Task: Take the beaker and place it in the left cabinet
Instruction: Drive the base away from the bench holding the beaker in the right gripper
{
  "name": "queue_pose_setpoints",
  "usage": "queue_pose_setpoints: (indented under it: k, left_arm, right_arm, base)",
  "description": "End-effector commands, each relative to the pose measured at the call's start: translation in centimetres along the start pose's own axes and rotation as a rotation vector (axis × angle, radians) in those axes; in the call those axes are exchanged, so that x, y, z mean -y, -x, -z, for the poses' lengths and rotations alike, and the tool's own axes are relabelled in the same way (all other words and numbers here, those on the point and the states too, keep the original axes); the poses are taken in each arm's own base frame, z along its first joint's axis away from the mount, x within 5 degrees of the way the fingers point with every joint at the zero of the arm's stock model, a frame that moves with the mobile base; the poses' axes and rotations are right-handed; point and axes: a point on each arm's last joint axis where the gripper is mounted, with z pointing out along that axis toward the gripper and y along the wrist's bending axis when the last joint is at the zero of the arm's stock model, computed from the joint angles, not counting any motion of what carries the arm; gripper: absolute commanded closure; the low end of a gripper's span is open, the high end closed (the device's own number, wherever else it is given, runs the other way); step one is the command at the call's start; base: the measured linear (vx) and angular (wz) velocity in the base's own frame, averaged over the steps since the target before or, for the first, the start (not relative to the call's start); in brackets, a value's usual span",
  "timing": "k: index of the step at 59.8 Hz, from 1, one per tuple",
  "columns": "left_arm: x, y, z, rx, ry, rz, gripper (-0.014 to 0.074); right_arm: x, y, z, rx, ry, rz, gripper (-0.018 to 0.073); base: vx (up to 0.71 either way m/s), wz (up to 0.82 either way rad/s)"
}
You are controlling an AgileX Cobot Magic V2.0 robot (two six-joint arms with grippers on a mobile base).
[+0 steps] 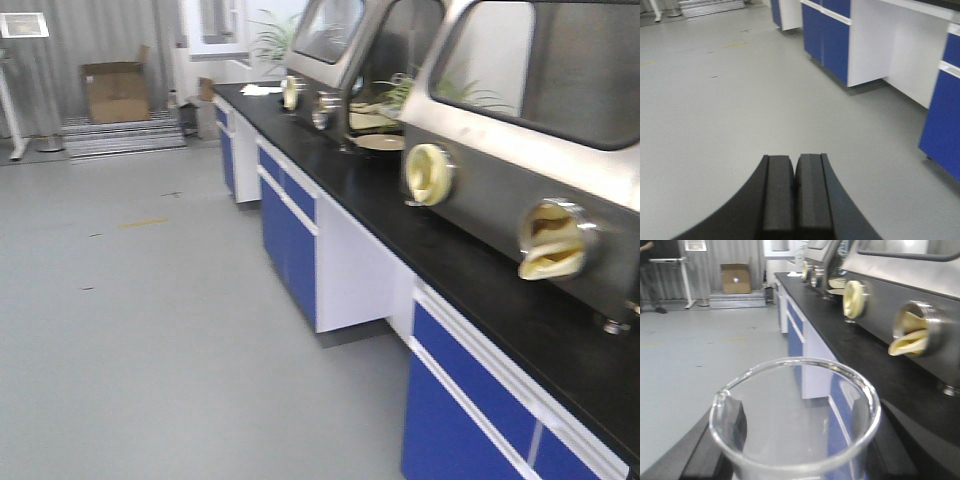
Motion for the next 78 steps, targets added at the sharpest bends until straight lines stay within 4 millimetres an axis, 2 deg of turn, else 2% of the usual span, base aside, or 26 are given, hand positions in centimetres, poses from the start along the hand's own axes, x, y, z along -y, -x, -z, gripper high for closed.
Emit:
queue_pose_setpoints:
  k: [1, 41, 78]
  left_arm:
    - [0.14, 1.2, 0.28, 0.099, -0.018, 0.001, 0.0593]
    - [0.14, 1.2, 0.28, 0.099, -0.018, 0.001, 0.0593]
    - [0.14, 1.2, 0.28, 0.099, -0.018, 0.001, 0.0593]
  right_arm:
    - [0.27, 1.06, 0.02, 0.033, -0.03, 0.021, 0.0564]
    - [0.27, 1.06, 0.02, 0.033, -0.03, 0.021, 0.0564]
    - [0.27, 1.06, 0.02, 0.033, -0.03, 0.021, 0.0564]
  base:
    - [0.12, 0.48]
    - [0.23, 0.41]
    - [0.45, 0.2]
